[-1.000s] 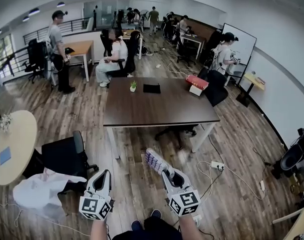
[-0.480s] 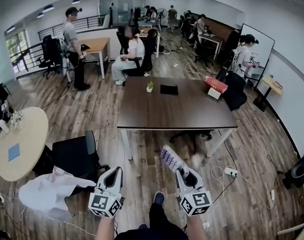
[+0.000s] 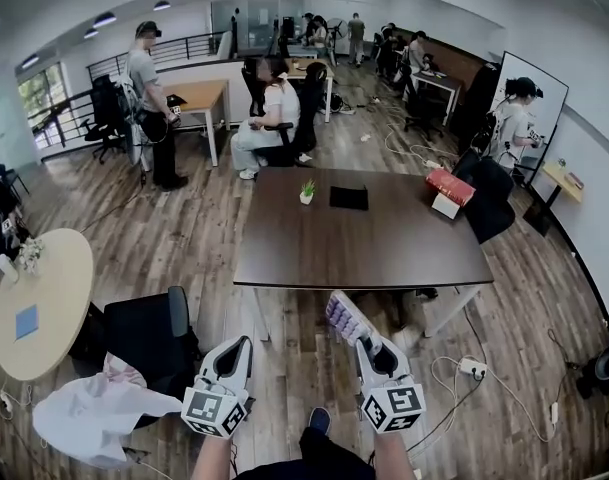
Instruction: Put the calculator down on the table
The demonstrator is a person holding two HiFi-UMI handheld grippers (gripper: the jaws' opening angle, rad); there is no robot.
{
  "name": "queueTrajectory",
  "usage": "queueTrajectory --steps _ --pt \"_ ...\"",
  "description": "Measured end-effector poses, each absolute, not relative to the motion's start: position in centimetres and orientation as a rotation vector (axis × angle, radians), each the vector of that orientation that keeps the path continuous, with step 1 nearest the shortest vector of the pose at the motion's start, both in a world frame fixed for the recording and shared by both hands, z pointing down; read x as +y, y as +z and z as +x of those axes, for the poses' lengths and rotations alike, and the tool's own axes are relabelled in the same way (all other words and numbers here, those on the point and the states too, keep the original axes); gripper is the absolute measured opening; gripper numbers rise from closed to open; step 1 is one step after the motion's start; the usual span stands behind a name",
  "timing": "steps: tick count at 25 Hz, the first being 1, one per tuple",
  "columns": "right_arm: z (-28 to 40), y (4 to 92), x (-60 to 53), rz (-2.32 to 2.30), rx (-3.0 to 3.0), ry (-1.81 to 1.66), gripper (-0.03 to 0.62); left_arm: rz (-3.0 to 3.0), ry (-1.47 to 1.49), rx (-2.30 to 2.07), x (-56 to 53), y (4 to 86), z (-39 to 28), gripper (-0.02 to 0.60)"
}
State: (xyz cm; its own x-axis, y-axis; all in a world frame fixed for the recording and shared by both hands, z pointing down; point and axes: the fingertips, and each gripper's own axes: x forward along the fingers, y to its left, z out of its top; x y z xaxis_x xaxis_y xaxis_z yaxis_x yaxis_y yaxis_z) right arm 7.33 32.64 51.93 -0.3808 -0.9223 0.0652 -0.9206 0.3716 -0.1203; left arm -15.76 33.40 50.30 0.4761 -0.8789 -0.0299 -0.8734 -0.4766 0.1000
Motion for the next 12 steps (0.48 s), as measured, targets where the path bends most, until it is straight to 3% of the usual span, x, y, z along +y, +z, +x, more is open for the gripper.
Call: queueTrajectory --steps 12 --pt "7.4 50.7 18.5 -1.667 2.664 -0.226 0.118 2.558 -0.171 -1.635 20.8 49.2 -15.0 -0.005"
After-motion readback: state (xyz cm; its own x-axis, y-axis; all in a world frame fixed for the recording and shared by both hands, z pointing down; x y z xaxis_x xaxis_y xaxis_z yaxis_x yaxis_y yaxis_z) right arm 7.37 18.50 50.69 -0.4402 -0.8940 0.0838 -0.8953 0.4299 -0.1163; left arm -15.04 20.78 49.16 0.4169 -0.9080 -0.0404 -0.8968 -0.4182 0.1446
